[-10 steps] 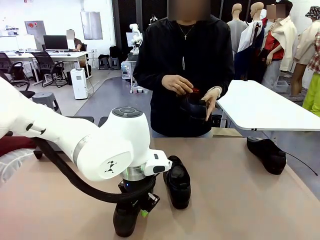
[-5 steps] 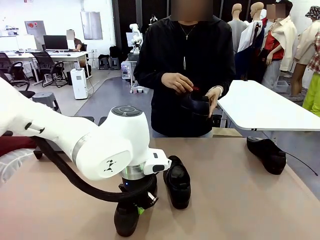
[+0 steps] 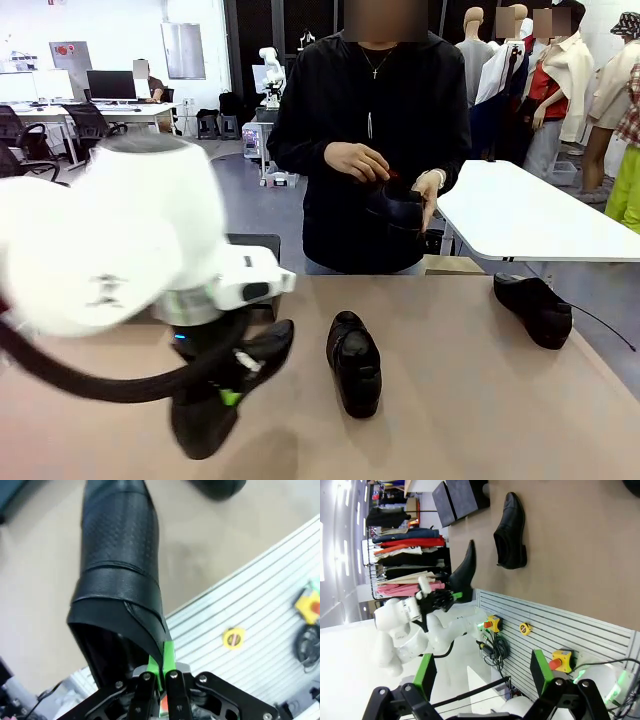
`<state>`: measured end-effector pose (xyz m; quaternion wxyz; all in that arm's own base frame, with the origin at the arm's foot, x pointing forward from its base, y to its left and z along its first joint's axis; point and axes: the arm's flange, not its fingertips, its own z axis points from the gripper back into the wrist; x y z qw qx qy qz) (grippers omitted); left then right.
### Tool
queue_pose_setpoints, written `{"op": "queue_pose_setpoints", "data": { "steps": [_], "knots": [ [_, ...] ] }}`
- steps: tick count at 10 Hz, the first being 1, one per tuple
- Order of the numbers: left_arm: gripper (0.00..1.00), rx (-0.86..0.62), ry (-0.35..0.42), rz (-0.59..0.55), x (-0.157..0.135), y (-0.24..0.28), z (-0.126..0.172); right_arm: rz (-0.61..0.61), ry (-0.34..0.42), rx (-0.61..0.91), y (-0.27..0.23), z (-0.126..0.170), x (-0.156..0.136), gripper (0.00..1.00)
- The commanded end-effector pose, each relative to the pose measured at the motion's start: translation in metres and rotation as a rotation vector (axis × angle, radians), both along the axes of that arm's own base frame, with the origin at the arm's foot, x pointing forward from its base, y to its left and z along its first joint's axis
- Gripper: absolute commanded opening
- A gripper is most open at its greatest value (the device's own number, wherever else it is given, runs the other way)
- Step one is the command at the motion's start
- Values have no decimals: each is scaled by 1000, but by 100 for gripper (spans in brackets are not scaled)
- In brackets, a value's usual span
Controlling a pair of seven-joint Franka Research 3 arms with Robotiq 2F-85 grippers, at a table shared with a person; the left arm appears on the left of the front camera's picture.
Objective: Organize the shoes by placing them on the stand.
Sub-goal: Place the Shoe from the middle of the table onto the Shoes Stand.
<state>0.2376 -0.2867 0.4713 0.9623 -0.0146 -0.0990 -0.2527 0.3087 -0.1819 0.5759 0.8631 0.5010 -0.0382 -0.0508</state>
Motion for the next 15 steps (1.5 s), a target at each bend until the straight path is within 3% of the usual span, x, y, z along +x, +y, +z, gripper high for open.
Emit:
{"op": "queue_pose_setpoints", "data": {
  "steps": [1,4,5,7,8,9,10,12,13,15],
  "knots": [
    [0,12,-143,142,-29,61,40,-6,9,17,1,7,-1,100],
    [0,-96,-261,443,-34,111,52,-6,9,17,1,7,-1,100],
    [0,-37,-174,235,-28,80,69,-6,9,17,1,7,-1,100],
    [0,-37,-174,235,-28,80,69,-6,9,17,1,7,-1,100],
    [0,-50,-207,320,-26,94,78,-6,9,17,1,7,-1,100],
    [0,-48,-241,340,-6,96,87,-6,9,17,1,7,-1,100],
    [0,-47,-215,373,39,103,103,-6,9,17,1,7,-1,100],
    [0,-100,-174,323,144,105,125,-6,9,17,1,7,-1,100],
    [0,-85,-229,366,193,107,126,-6,9,17,1,7,-1,100],
    [0,-61,-262,364,273,109,107,-6,9,17,1,7,-1,100]
  ]
}}
